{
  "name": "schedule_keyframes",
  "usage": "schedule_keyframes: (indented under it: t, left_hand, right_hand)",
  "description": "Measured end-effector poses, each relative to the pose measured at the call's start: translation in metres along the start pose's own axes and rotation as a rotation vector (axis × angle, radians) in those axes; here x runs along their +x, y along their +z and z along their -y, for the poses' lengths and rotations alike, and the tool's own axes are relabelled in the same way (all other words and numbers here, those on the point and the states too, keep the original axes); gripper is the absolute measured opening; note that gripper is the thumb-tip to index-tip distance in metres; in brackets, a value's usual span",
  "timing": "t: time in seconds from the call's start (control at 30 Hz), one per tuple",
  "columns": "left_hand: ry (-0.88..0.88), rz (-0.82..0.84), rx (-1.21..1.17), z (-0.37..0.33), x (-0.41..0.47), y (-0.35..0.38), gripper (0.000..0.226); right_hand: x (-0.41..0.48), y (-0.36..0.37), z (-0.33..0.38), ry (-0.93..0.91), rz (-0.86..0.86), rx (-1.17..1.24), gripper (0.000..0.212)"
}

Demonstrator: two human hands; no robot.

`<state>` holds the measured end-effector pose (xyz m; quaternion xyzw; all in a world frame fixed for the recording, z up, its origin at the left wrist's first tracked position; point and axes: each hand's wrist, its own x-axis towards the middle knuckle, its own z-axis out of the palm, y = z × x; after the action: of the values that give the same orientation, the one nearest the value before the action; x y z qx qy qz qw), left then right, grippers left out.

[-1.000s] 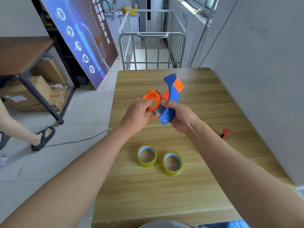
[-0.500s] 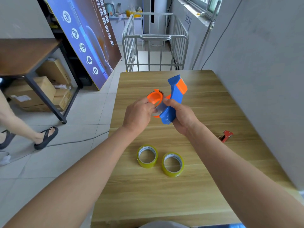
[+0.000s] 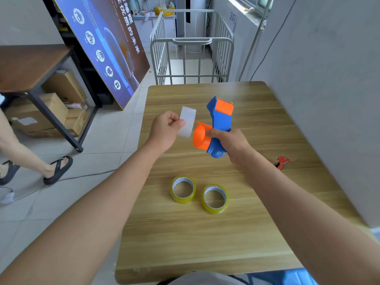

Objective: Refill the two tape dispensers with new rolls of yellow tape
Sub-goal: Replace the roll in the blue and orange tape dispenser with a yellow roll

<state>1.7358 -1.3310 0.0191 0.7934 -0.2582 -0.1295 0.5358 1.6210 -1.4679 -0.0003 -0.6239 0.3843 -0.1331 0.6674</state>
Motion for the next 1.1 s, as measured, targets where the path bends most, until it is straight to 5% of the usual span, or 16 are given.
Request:
schedule_keyframes:
  t: [0.27,0.53,1.1]
  left_hand:
    - [-0.038,0.075,0.201,0.046,0.005,-0.003,0.021]
    - [-0.094,0.209,0.481,0.126,0.005,0.008,0.01]
    - [-0.092,0.409,0.811,0.196,0.017,0.022,0.019]
  right_hand:
    - [0.008,0.001,-0.014,0.086,-0.062,0.237,0.031]
    - [0.012,0.004,-0.034,0.192,0.022,0.492,0.007]
    - [0.014,0.006,-0.054,0.305,0.004,0.554,0.013]
